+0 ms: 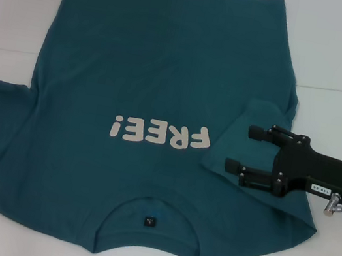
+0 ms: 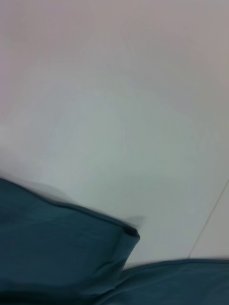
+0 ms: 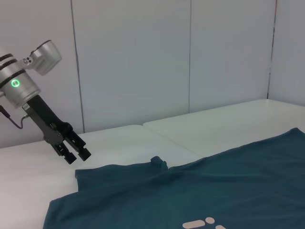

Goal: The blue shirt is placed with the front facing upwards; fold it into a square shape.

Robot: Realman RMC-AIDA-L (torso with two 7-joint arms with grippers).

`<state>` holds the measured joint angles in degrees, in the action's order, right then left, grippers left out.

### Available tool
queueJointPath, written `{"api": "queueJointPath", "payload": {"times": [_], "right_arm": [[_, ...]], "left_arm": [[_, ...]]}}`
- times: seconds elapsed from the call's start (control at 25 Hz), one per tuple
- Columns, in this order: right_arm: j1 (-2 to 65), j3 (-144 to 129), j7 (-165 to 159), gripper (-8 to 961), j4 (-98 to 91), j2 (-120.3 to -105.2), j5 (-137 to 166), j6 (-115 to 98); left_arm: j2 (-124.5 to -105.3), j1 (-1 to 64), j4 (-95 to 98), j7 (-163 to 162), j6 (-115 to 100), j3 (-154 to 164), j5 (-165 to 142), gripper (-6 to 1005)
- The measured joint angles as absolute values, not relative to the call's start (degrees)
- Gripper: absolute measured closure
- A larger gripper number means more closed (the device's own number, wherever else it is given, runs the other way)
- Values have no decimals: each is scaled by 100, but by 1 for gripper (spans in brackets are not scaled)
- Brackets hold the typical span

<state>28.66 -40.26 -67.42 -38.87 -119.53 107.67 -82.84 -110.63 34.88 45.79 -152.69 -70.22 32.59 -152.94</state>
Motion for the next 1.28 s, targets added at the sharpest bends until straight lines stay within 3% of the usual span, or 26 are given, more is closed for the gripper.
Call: {"api": "queueJointPath", "payload": {"times": [1.28], "right_arm": [[2853, -4061, -6747, 37, -3885, -11944, 10766, -8229]], "left_arm": [[-11097, 3553, 4271, -15271, -6439, 3494, -15301, 96]]}}
